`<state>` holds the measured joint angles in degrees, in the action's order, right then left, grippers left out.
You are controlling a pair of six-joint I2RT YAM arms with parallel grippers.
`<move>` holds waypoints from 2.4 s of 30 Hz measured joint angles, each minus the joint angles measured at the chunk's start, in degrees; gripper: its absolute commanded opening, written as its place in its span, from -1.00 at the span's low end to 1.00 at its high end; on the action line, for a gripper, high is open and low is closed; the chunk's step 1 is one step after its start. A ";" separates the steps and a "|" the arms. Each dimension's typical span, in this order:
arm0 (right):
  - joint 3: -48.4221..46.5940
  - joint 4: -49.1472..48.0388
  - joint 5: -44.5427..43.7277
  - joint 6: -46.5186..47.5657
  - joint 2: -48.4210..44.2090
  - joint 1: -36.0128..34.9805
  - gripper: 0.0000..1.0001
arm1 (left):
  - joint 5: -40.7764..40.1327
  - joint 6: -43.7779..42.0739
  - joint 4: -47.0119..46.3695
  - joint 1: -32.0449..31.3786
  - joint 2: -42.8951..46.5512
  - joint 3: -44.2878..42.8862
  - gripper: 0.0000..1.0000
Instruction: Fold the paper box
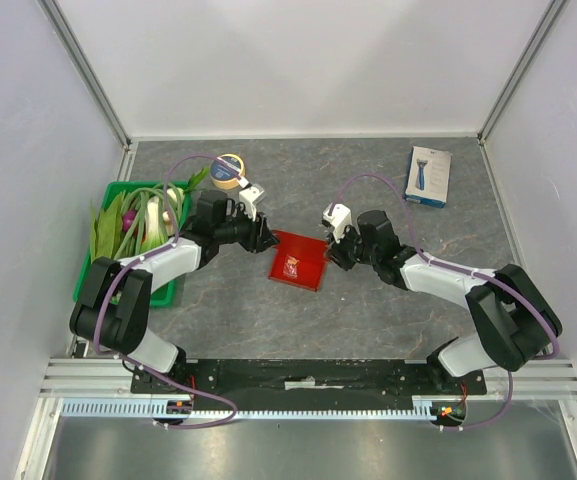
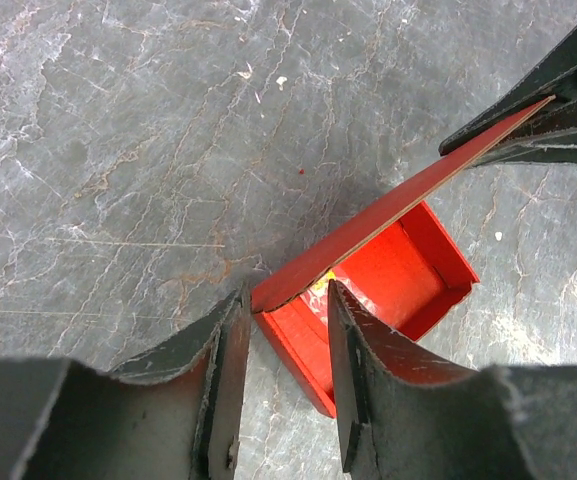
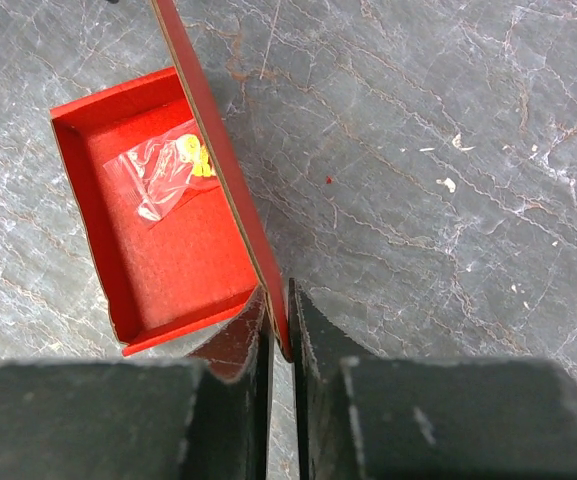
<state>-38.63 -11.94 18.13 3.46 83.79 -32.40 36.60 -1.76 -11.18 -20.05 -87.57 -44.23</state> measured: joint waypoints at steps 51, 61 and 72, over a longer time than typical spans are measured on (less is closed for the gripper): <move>-8.44 4.66 -66.42 -41.00 8.83 -19.26 -1.00 | -54.93 23.89 -16.59 -23.23 2.60 8.59 -0.96; 0.81 -7.54 -67.84 -38.64 5.88 -19.93 -1.00 | -59.32 25.79 -21.77 -27.19 1.03 10.67 -0.96; 3.06 -9.03 -73.31 -39.69 5.40 -22.14 -1.00 | -70.34 32.26 -18.99 -33.05 -1.70 7.80 -0.96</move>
<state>-35.57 -20.97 -55.18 -36.23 89.19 -54.54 -33.74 30.50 -30.17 -53.10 -89.27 -36.42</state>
